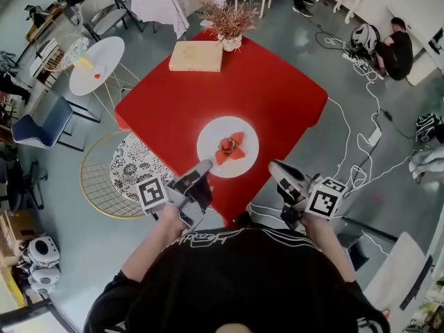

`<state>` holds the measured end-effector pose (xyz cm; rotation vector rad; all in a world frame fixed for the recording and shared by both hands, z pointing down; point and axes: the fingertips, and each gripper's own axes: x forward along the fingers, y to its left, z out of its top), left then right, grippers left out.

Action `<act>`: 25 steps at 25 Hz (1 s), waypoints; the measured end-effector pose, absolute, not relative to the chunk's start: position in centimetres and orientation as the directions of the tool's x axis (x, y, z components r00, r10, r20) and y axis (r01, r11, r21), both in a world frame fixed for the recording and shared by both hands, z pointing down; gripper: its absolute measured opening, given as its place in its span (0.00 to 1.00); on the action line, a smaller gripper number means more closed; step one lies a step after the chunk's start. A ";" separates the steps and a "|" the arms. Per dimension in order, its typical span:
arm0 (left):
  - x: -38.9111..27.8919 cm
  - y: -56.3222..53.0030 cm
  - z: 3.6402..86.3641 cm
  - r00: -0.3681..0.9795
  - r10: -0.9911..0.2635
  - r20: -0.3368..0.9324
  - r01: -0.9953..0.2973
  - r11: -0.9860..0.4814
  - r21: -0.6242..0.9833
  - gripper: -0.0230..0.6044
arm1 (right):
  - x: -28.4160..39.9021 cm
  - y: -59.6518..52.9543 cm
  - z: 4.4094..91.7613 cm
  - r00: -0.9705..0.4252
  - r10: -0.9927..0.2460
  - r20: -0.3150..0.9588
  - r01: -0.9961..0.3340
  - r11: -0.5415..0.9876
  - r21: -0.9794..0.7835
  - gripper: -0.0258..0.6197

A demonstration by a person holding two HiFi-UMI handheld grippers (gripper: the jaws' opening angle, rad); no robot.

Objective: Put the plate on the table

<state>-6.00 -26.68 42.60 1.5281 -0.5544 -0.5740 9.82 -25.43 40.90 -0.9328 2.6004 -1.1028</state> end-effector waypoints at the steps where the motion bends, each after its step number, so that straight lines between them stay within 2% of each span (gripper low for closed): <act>1: -5.7 -27.1 42.7 0.752 -0.659 -0.024 0.004 -0.032 0.999 0.07 | 10.0 -25.9 41.2 -0.791 -0.605 0.089 -0.482 0.527 -0.700 0.05; 13: -4.8 -31.7 45.4 0.718 -0.696 0.004 -0.001 0.004 1.000 0.07 | 11.5 -29.6 44.1 -0.803 -0.583 0.126 -0.462 0.476 -0.748 0.05; 25: -3.4 -37.8 45.1 0.696 -0.717 -0.037 0.017 -0.035 0.999 0.07 | 11.9 -32.6 45.5 -0.819 -0.556 0.143 -0.451 0.470 -0.759 0.05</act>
